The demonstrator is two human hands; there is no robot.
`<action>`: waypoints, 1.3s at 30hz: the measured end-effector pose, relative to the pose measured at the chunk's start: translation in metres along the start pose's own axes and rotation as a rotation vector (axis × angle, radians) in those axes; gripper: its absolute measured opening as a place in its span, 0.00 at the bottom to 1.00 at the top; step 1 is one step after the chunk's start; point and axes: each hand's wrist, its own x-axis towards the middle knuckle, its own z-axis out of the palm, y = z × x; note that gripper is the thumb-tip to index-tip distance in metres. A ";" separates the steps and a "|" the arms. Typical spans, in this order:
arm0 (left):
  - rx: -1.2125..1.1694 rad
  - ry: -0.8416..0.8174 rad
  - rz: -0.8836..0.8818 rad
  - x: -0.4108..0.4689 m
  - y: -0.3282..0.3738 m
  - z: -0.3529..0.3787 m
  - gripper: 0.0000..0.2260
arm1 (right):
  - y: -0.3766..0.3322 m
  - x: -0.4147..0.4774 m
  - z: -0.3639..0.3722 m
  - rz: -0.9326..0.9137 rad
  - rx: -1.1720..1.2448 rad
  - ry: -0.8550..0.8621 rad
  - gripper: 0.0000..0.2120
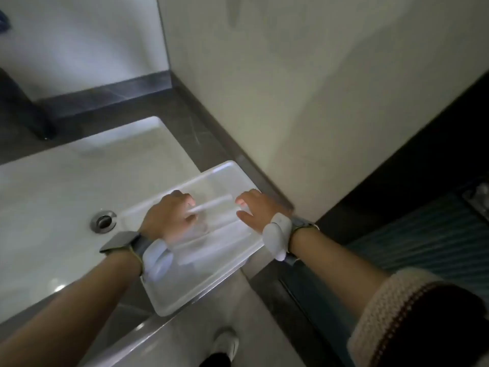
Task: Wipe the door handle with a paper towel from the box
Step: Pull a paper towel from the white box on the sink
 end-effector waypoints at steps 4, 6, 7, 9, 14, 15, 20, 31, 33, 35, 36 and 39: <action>0.027 0.034 -0.011 0.007 -0.009 0.004 0.13 | -0.006 0.024 0.006 -0.012 -0.076 -0.006 0.19; 0.019 0.030 -0.003 0.011 -0.013 0.008 0.12 | -0.006 0.037 0.010 -0.019 -0.107 -0.023 0.20; 0.015 0.037 0.003 0.013 -0.015 0.009 0.11 | -0.007 0.042 0.012 -0.018 -0.128 -0.034 0.20; 0.008 0.050 0.011 0.015 -0.015 0.010 0.09 | -0.008 0.049 0.014 0.010 -0.143 -0.036 0.20; -0.063 -0.014 0.002 0.017 -0.016 0.012 0.03 | -0.009 0.052 0.019 0.050 -0.106 -0.019 0.13; -0.074 -0.022 0.006 0.017 -0.016 0.012 0.04 | -0.009 0.050 0.020 0.040 -0.097 -0.016 0.13; -0.138 -0.035 0.047 0.004 -0.009 0.004 0.05 | 0.000 0.023 0.019 -0.014 0.056 0.097 0.12; -0.157 -0.007 0.241 -0.045 0.058 -0.006 0.07 | 0.020 -0.079 0.003 0.071 0.280 0.257 0.10; -0.149 -0.023 0.265 -0.052 0.073 -0.005 0.07 | 0.026 -0.100 -0.002 0.085 0.307 0.255 0.11; -0.134 -0.043 0.310 -0.062 0.100 0.000 0.07 | 0.039 -0.134 -0.011 0.106 0.320 0.276 0.11; -0.131 -0.050 0.331 -0.066 0.113 0.002 0.08 | 0.044 -0.149 -0.016 0.116 0.317 0.281 0.12; -0.089 -0.054 0.437 -0.080 0.162 0.010 0.06 | 0.067 -0.199 -0.029 0.150 0.320 0.353 0.12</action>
